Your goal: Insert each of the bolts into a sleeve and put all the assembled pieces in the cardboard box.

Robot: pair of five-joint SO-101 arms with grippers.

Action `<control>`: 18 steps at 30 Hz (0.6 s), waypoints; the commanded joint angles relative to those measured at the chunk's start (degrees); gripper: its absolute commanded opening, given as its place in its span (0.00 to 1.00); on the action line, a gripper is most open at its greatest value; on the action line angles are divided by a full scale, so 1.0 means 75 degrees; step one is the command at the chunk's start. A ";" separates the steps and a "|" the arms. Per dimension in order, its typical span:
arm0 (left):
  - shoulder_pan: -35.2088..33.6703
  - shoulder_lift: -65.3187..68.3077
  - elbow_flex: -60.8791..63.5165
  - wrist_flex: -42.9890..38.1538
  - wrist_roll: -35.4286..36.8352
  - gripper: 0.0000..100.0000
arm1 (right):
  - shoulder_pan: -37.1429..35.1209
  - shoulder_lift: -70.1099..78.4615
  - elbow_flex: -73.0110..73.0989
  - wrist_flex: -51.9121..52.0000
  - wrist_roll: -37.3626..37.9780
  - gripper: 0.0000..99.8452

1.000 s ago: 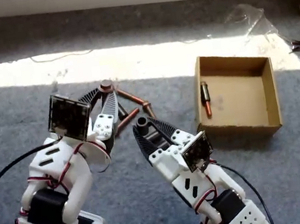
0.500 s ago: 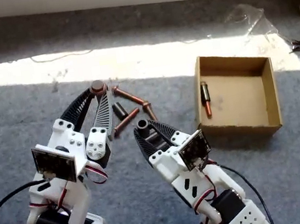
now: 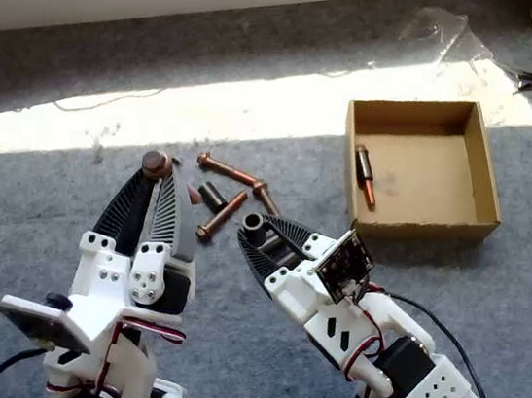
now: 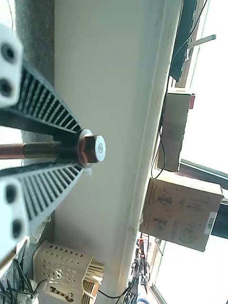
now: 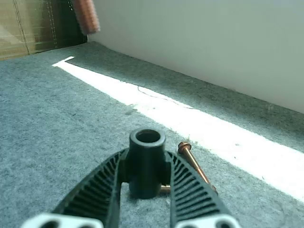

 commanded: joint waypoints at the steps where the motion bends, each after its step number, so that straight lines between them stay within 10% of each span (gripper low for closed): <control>1: -0.0076 -0.0064 -0.0064 -0.0234 0.0867 0.06 | -0.0076 -0.0029 0.0721 -0.0006 0.0574 0.00; 18: 0.1377 -0.0064 0.0674 -0.0258 -0.0410 0.01 | -0.0064 -0.0029 0.0721 0.0217 0.0727 0.00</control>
